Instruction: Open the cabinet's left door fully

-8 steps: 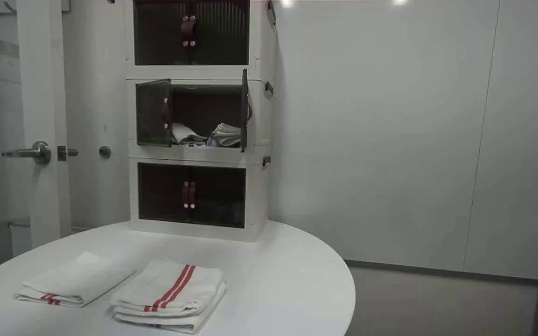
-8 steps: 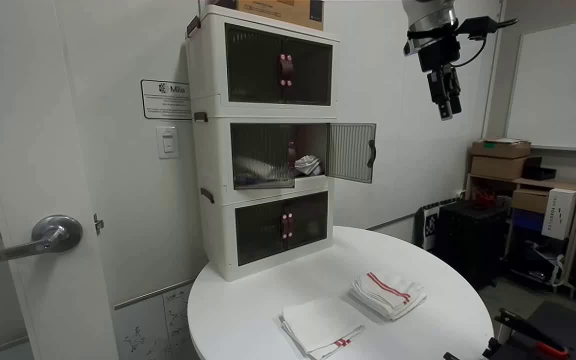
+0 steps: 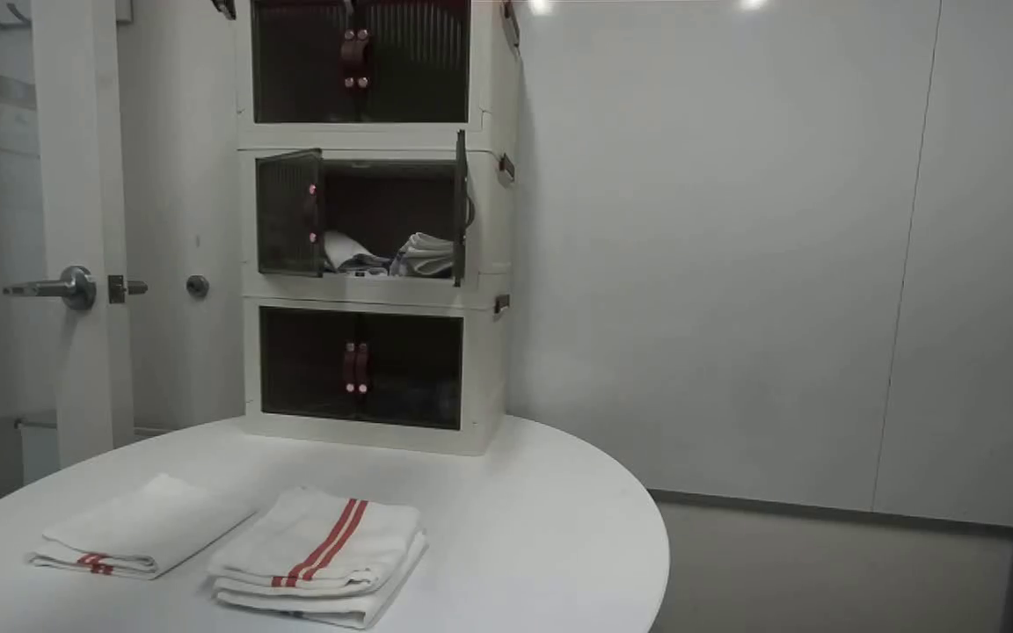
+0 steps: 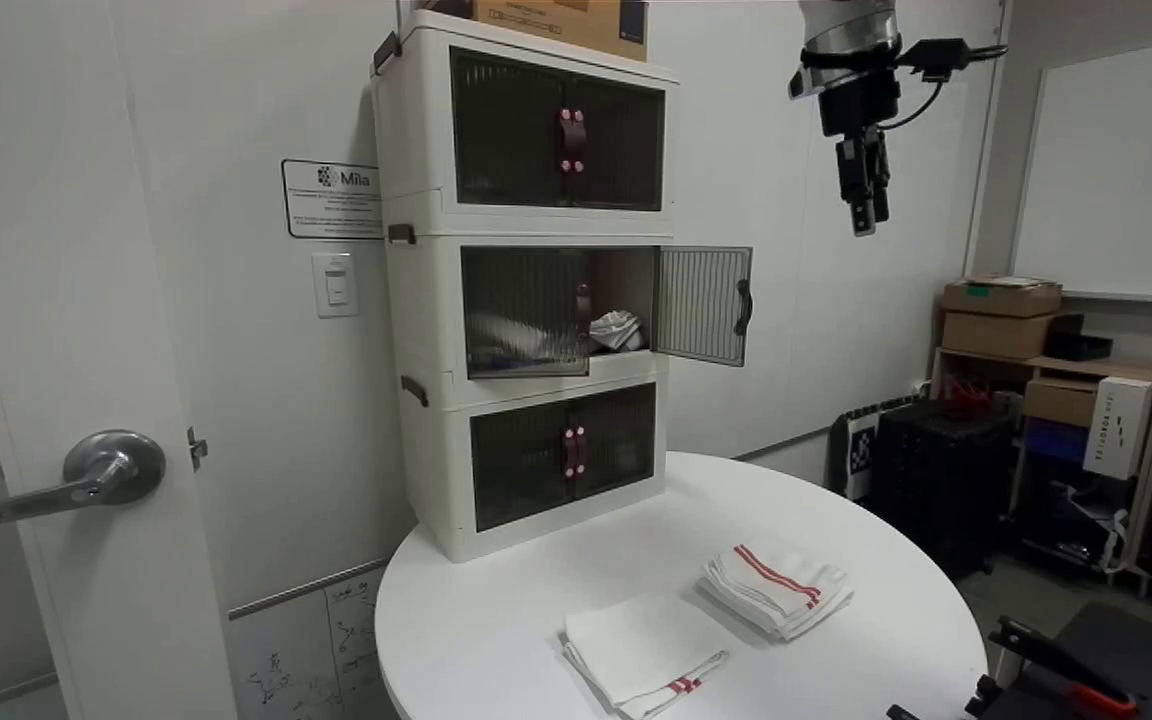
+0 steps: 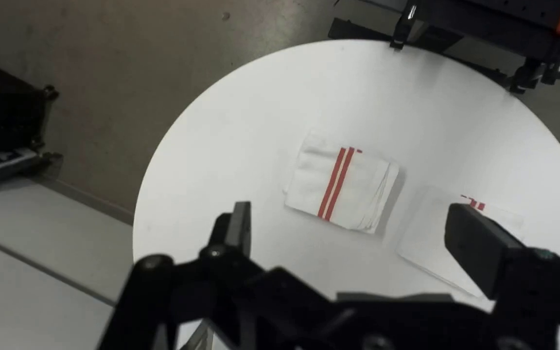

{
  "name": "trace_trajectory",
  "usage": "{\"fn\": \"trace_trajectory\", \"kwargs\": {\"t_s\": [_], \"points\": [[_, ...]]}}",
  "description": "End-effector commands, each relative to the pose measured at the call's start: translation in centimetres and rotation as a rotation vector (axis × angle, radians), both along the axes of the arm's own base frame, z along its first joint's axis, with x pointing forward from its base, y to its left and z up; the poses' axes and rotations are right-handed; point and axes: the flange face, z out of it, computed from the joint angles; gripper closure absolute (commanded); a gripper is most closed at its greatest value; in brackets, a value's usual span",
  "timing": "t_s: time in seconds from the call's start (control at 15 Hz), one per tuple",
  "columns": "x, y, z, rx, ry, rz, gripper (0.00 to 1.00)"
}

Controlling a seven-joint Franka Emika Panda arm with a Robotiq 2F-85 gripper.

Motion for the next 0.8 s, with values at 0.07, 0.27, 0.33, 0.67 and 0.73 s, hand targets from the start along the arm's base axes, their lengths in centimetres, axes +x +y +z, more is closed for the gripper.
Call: {"fn": "trace_trajectory", "kwargs": {"t_s": [0.07, 0.27, 0.33, 0.67, 0.73], "points": [[3.8, 1.2, 2.5, 0.023, -0.054, 0.233, 0.00], [7.4, 2.3, 3.2, 0.025, -0.076, 0.350, 0.00], [8.9, 2.6, 3.0, 0.028, -0.085, 0.364, 0.00], [16.3, 4.6, 0.6, 0.073, -0.176, 0.522, 0.00], [17.6, 4.9, 0.0, 0.075, -0.196, 0.556, 0.00]]}}
